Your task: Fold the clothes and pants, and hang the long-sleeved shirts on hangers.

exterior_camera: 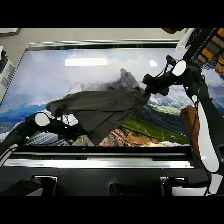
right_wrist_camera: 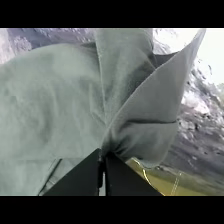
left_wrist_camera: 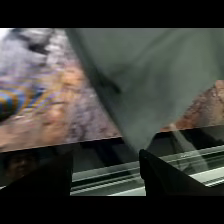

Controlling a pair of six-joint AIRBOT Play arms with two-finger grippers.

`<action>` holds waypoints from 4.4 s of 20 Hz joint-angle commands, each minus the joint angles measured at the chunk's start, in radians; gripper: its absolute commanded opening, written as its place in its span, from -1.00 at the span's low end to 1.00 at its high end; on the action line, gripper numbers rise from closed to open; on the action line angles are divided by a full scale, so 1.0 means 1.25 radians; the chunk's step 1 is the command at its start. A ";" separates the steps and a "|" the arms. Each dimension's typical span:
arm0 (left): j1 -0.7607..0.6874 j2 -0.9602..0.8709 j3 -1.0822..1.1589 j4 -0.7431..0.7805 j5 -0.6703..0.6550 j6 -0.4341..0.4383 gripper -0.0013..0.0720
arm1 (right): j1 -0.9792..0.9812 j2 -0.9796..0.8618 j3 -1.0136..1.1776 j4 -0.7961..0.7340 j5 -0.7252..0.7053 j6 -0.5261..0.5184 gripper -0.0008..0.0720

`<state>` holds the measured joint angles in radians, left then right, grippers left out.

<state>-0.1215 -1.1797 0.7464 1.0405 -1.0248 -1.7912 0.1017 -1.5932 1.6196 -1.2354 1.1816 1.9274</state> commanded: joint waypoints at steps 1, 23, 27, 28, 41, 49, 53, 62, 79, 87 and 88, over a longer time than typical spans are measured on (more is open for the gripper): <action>-0.069 -0.032 -0.016 -0.021 0.055 -0.049 0.32 | 0.001 0.002 0.001 -0.003 0.014 0.003 -0.89; -0.095 -0.106 0.041 -0.140 0.150 0.076 -0.93 | 0.000 0.045 0.002 -0.024 -0.017 0.009 -0.90; 0.039 0.077 0.205 -0.020 0.071 0.096 -0.93 | 0.000 0.184 0.002 -0.242 -0.140 0.168 -0.90; 0.079 0.126 0.258 -0.007 0.060 0.096 -0.93 | 0.000 0.231 0.002 -0.286 -0.179 0.205 -0.90; 0.292 0.559 0.638 0.031 0.052 0.028 -0.92 | 0.000 0.816 0.002 -0.356 -0.255 0.275 -0.90; 0.291 0.369 0.637 0.091 0.042 0.012 -0.92 | 0.001 0.565 0.002 -0.266 -0.348 0.303 -0.89; 0.291 0.134 0.638 0.099 0.004 0.012 -0.92 | 0.003 0.267 0.002 -0.141 -0.406 0.255 -0.89; 0.280 -0.308 0.638 0.114 -0.035 0.086 -0.92 | 0.042 -0.168 0.002 0.207 -0.276 0.044 -0.86; 0.279 -0.345 0.638 0.114 -0.136 0.123 -0.92 | -0.316 0.150 -0.145 -0.058 0.248 -0.308 0.33; 0.279 -0.345 0.638 0.114 -0.138 0.123 -0.92 | -0.326 0.164 -0.472 0.041 0.117 -0.310 0.33; 0.279 -0.345 0.638 0.114 -0.137 0.123 -0.92 | -0.326 0.164 -0.491 0.055 0.095 -0.310 0.33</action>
<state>0.2276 -1.6100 1.5433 1.1828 -1.1950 -1.6386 -0.3016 -1.3926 1.1023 -1.2224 1.3804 1.5455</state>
